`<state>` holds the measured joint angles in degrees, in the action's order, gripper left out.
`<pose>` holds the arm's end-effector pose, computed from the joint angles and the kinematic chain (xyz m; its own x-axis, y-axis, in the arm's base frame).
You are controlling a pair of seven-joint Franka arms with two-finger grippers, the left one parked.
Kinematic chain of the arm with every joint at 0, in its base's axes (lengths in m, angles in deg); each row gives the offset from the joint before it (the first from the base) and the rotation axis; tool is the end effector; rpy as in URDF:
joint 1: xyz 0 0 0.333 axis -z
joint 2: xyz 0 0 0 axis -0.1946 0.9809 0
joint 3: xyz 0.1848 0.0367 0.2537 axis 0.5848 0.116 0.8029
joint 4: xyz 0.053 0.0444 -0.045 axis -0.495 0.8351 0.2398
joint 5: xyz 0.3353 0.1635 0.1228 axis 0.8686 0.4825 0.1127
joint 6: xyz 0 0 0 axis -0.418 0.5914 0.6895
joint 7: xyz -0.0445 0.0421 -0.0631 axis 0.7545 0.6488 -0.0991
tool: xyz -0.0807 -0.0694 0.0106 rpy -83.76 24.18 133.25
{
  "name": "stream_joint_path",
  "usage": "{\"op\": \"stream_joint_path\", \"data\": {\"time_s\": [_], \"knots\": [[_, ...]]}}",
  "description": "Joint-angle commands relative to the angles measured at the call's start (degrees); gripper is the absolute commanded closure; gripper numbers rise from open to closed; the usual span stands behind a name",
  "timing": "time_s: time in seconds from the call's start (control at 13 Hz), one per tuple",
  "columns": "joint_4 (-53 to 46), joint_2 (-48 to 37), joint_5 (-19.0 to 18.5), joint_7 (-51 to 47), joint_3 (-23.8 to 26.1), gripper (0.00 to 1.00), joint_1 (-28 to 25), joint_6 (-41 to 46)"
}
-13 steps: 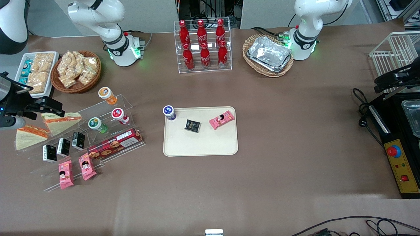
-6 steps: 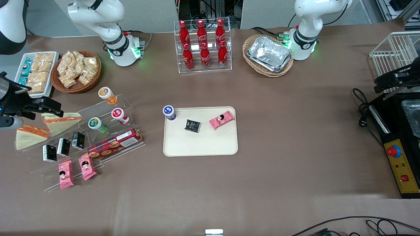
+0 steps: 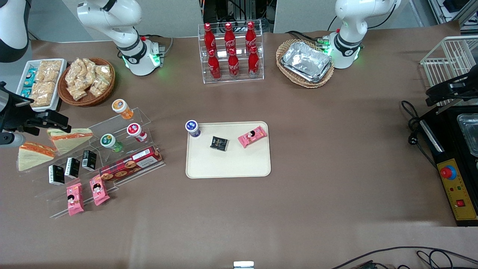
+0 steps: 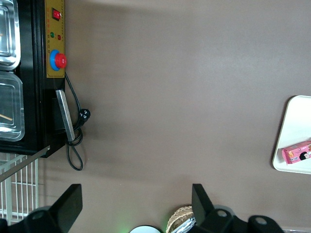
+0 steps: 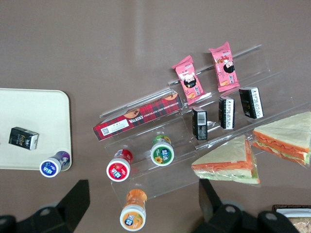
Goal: Place sandwich on tray
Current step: 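Move the right gripper over the acrylic rack toward the wrapped sandwiches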
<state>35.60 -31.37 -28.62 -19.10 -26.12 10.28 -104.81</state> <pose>0.5790 -0.0108 0.6131 0.9992 0.0231 -0.0330 0.0224 -0.9995 -0.0216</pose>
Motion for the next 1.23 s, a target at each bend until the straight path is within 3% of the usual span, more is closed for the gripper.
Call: {"op": "stream_joint_path", "data": {"time_s": [0.0, 0.38, 0.62, 1.15], "knots": [[0.0, -0.5, -0.4, -0.2, -1.4, 0.00, 0.6, 1.3], [-0.1, -0.2, -0.5, -2.1, -4.4, 0.00, 0.6, 0.6], [-0.3, -0.1, -0.6, -19.5, -5.7, 0.00, 0.6, 0.7], [-0.2, 1.0, -0.2, -45.7, -7.3, 0.00, 6.1, 0.1]]}}
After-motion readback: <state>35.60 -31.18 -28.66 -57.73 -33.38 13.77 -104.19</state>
